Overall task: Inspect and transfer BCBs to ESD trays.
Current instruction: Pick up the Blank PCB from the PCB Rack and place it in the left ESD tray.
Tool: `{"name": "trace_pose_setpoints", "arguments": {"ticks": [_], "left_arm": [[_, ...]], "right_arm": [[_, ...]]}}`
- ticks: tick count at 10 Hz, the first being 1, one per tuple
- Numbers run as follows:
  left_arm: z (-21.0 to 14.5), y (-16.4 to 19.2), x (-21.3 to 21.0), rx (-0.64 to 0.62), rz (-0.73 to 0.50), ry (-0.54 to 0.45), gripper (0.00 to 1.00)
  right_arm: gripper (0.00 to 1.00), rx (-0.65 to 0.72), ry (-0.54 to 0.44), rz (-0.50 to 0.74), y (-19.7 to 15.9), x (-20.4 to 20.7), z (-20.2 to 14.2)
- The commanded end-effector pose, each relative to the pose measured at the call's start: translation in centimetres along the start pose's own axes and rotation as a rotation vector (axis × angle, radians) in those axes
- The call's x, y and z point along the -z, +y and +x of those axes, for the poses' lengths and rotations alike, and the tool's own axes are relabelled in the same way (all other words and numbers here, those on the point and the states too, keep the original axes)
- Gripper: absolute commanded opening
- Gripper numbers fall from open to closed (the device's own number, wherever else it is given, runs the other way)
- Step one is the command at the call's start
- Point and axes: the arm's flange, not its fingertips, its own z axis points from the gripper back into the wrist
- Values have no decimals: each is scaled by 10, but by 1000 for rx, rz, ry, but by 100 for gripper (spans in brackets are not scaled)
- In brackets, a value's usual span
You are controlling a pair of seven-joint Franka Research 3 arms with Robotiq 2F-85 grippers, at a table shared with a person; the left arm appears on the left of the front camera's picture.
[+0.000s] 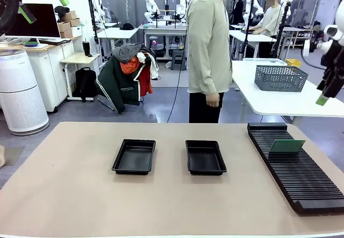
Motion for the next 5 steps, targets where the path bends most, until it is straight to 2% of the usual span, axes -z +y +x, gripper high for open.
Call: {"name": "trace_pose_setpoints", "arguments": {"ticks": [1, 5], "left_arm": [[-1, 0, 0, -2, -13, -3, 100], [-1, 0, 0, -2, -13, -3, 100]], "right_arm": [[100, -149, 42, -43, -6, 29, -6], [100, -355, 70, 45, -26, 92, -12]]}}
